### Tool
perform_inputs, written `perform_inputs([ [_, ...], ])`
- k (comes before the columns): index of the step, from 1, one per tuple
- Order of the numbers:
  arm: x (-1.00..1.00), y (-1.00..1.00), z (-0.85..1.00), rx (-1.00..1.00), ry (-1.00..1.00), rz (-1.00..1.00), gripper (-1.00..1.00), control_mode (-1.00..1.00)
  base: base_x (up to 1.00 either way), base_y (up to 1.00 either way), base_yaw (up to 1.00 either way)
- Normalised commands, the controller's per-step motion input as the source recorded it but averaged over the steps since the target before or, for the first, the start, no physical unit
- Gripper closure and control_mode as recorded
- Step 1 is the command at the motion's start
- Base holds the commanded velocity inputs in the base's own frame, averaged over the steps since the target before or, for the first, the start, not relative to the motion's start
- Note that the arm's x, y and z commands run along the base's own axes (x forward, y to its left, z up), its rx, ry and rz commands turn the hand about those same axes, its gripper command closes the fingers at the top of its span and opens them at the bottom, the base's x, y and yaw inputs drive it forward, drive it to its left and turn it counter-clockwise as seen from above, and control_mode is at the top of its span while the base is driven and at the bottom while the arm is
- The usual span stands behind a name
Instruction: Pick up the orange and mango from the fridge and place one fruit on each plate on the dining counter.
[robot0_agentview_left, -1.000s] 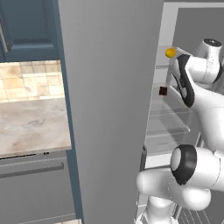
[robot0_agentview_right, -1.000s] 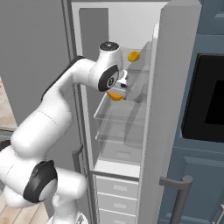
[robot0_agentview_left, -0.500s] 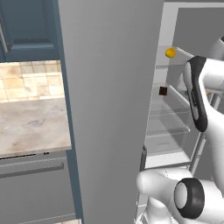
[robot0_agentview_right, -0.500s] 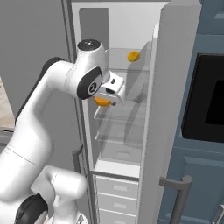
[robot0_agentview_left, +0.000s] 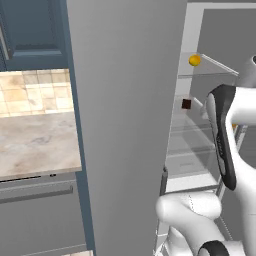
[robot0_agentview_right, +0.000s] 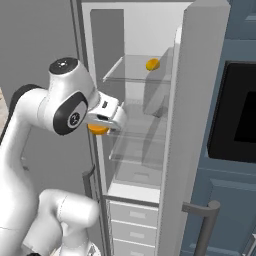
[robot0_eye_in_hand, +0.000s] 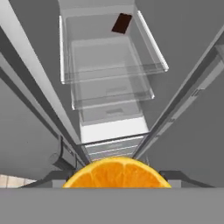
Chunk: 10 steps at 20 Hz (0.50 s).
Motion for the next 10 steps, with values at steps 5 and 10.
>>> perform_inputs([
  [5, -0.2, 0.08, 0.01, -0.07, -0.12, 0.0, 1.0, 1.0, -0.58, 0.25, -0.07],
  [10, 0.0, 0.0, 0.0, 0.0, 0.0, 0.0, 1.0, 1.0, -0.94, 0.51, -0.42],
])
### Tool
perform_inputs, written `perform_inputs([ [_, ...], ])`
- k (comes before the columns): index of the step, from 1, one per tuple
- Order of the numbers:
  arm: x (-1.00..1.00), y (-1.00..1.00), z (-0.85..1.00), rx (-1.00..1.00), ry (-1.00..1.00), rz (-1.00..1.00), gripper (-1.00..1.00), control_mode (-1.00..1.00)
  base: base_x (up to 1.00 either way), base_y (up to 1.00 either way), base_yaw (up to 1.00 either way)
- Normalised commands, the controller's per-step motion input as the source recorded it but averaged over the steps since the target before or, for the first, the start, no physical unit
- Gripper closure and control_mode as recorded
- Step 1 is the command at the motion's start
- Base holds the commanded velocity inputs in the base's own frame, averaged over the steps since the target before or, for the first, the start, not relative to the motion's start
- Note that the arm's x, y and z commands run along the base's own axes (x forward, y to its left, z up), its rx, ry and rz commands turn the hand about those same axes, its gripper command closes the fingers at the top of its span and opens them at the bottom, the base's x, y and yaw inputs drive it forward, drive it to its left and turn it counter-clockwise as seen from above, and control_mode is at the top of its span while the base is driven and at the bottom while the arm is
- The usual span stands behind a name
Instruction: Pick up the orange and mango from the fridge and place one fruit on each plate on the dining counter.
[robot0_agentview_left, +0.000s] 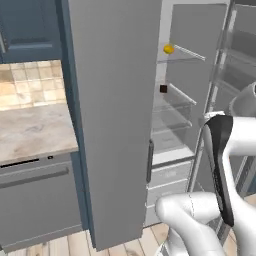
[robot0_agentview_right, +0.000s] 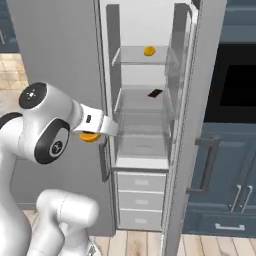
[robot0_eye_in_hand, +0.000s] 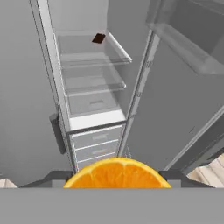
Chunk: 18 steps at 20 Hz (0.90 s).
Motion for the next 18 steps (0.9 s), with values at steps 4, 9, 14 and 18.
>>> perform_inputs([
  [4, 0.0, 0.0, 0.0, 0.0, 0.0, 0.0, 1.0, 1.0, -0.7, 0.28, -0.65],
  [9, 0.0, 0.0, 0.0, 0.0, 0.0, 0.0, 1.0, 1.0, -0.54, 0.04, -0.81],
  [14, 0.0, 0.0, 0.0, 0.0, 0.0, 0.0, 1.0, 1.0, -0.19, 0.0, -0.87],
  [18, 0.0, 0.0, 0.0, 0.0, 0.0, 0.0, 1.0, 1.0, 0.16, -0.16, -0.85],
])
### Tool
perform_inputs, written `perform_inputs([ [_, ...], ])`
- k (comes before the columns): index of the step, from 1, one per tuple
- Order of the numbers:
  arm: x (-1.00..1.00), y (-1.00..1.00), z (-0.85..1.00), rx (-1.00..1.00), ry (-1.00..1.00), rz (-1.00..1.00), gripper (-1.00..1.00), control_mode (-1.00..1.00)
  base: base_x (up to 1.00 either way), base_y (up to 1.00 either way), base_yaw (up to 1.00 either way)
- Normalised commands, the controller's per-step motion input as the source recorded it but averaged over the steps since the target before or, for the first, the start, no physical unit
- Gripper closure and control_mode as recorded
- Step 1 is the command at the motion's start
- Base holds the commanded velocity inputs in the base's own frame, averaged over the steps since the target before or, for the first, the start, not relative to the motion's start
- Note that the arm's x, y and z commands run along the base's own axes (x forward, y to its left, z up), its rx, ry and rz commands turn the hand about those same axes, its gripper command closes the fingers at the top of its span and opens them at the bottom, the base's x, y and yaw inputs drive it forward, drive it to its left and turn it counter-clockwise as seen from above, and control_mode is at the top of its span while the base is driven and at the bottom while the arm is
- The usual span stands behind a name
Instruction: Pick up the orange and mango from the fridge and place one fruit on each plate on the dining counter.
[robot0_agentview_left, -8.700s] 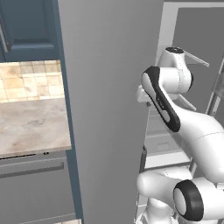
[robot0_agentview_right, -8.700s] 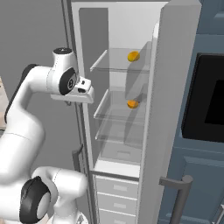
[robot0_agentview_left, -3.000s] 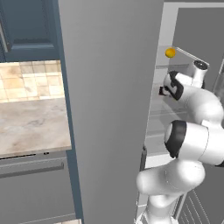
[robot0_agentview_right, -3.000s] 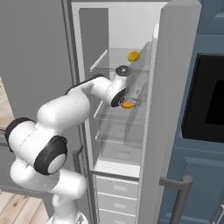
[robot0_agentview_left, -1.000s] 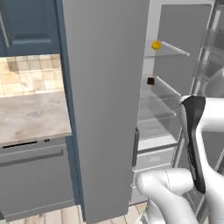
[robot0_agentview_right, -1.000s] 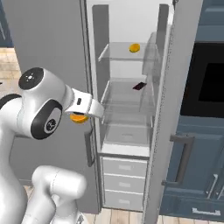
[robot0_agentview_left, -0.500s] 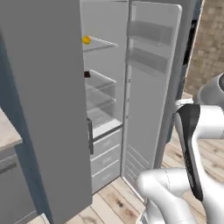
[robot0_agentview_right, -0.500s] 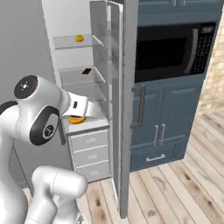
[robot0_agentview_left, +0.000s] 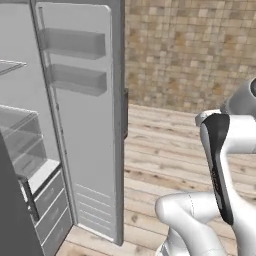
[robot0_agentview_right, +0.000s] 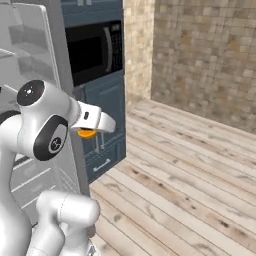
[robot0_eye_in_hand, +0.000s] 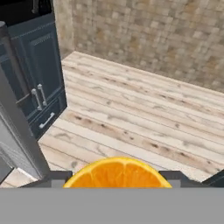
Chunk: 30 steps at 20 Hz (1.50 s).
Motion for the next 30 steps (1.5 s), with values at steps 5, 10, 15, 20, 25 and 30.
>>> perform_inputs([
  [5, 0.0, 0.0, 0.0, 0.0, 0.0, 0.0, 1.0, 1.0, 0.3, -0.23, -0.8],
  [10, 0.0, 0.0, 0.0, 0.0, 0.0, 0.0, 1.0, 1.0, 0.5, -0.18, -0.71],
  [15, 0.0, 0.0, 0.0, 0.0, 0.0, 0.0, 1.0, 1.0, 0.68, -0.1, -0.59],
  [20, 0.0, 0.0, 0.0, 0.0, 0.0, 0.0, 1.0, 1.0, 0.97, 0.0, -0.46],
  [25, 0.0, 0.0, 0.0, 0.0, 0.0, 0.0, 1.0, 1.0, 1.0, 0.15, -0.4],
  [30, 0.0, 0.0, 0.0, 0.0, 0.0, 0.0, 1.0, 1.0, 1.0, 0.38, -0.39],
])
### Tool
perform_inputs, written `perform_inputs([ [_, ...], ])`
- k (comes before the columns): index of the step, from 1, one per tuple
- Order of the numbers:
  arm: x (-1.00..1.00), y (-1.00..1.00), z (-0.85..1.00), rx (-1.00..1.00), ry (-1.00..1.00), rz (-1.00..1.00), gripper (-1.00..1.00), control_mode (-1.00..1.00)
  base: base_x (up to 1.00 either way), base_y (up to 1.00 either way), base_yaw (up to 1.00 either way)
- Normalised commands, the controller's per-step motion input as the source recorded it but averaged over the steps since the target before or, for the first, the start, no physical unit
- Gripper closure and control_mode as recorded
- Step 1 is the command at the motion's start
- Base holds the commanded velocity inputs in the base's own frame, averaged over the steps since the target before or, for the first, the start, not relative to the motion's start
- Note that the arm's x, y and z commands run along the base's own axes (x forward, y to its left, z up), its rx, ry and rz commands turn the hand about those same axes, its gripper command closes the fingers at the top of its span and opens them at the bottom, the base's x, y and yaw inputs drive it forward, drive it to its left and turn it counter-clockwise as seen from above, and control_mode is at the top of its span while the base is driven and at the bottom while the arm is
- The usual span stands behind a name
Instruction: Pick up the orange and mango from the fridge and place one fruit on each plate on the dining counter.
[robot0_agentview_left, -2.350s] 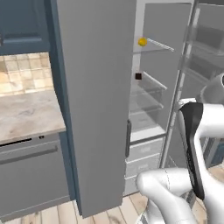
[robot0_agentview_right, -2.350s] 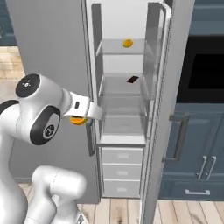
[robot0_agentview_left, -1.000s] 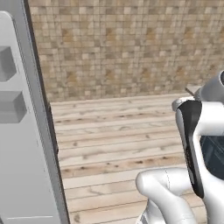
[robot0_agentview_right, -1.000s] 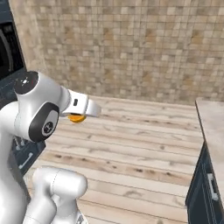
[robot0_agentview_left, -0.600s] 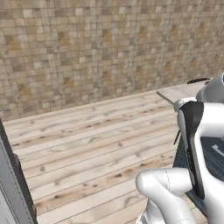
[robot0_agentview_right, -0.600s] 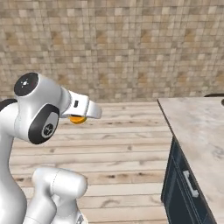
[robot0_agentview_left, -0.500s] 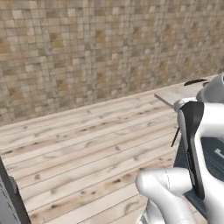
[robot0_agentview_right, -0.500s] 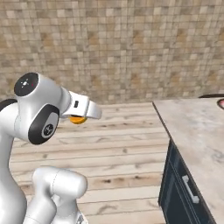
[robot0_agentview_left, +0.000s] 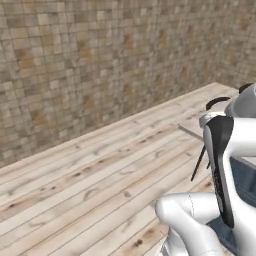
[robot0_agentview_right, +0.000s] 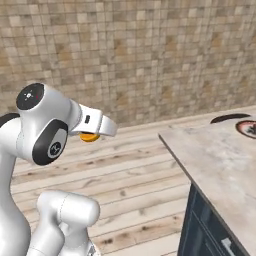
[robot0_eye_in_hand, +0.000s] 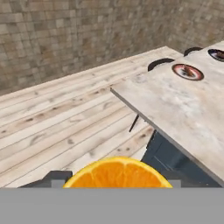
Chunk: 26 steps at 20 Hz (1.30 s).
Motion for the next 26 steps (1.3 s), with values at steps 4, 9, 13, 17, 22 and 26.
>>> perform_inputs([
  [4, 0.0, 0.0, 0.0, 0.0, 0.0, 0.0, 1.0, 1.0, 1.0, 0.47, -0.39],
  [9, 0.0, 0.0, 0.0, 0.0, 0.0, 0.0, 1.0, 1.0, 1.0, 0.53, -0.42],
  [13, 0.0, 0.0, 0.0, 0.0, 0.0, 0.0, 1.0, 1.0, 1.0, 0.61, -0.46],
  [17, 0.0, 0.0, 0.0, 0.0, 0.0, 0.0, 1.0, 1.0, 1.0, 0.71, -0.48],
  [22, 0.0, 0.0, 0.0, 0.0, 0.0, 0.0, 1.0, 1.0, 1.0, 0.75, -0.49],
  [26, 0.0, 0.0, 0.0, 0.0, 0.0, 0.0, 1.0, 1.0, 1.0, 0.74, -0.5],
])
